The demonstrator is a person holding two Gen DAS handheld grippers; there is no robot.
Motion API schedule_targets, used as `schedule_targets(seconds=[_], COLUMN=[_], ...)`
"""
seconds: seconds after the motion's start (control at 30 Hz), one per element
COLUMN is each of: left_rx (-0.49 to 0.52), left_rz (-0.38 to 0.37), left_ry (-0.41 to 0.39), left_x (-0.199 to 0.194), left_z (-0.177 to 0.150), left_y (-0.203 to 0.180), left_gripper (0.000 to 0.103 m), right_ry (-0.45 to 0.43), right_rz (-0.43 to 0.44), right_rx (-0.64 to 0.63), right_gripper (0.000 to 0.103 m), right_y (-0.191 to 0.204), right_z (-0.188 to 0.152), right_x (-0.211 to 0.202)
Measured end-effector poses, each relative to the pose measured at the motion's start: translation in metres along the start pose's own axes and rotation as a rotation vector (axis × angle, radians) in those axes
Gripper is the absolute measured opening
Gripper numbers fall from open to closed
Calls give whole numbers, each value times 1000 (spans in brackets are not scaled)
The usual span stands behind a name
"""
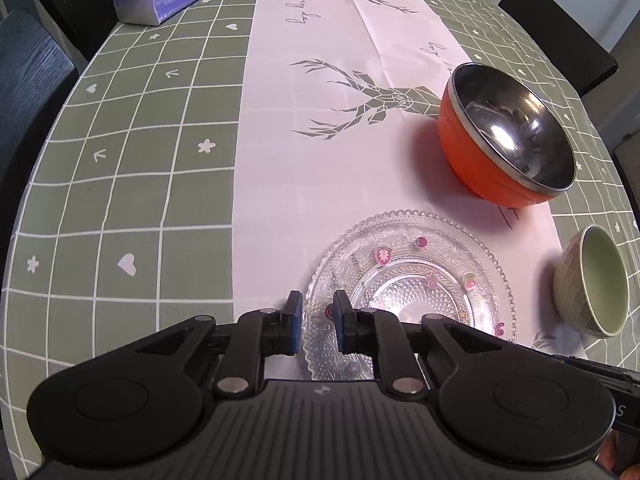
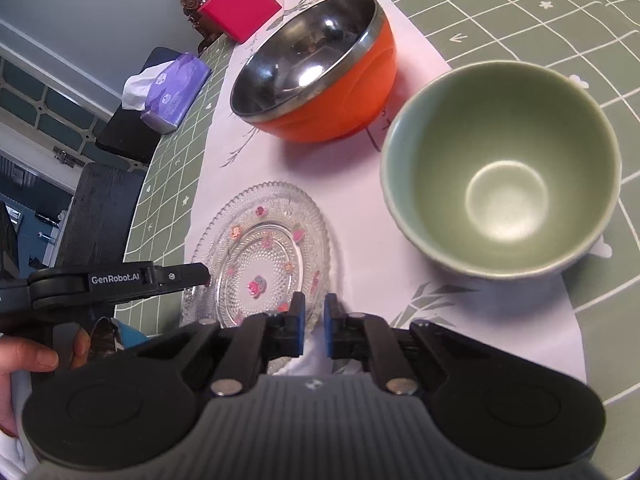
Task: Organize plates and bowls
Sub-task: 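Close both grippers on the rim of that glass plate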
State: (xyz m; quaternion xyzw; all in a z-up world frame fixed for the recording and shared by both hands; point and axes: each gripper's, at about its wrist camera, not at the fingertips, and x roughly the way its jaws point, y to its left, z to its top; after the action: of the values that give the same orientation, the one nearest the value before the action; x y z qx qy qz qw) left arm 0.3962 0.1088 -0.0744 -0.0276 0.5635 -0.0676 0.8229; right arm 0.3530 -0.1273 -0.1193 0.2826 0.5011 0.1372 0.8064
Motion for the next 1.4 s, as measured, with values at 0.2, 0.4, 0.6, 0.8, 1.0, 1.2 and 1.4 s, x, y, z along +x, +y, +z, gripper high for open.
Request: schedule_targets(seconds=[0.2,0.4,0.6,0.8,1.0,1.2,1.4], left_rx=[62,107,95,82,60,68,60], left_rz=[35,17,24,13,31,50,40], left_ry=[17,36,21,3,-10,-27,-40], left_x=[-7,-4,-5,-4,-7,-18,-33], left_z=[-11,-23,-24,-25,-29,-37,-49], left_y=[-26,-42,-41,-42,-45,-54,-58], left_gripper=[17,18,18,18,17,17,17], right_ry=[28,10,12,11,2,3,7], right_rz=[-28,-60,-36,13,-9,-16,-19], right_rx=[-15,-29,-13,26,6,-21,-47], right_gripper=[8,7,15,15,7,7,7], right_y=[-6,-17,-21,-29,-27,-25,-24], right_z=[-2,-4,-4,-8,-10,-12,-19], right_x=[-12,-25,-30,-27,-29,-36,-50])
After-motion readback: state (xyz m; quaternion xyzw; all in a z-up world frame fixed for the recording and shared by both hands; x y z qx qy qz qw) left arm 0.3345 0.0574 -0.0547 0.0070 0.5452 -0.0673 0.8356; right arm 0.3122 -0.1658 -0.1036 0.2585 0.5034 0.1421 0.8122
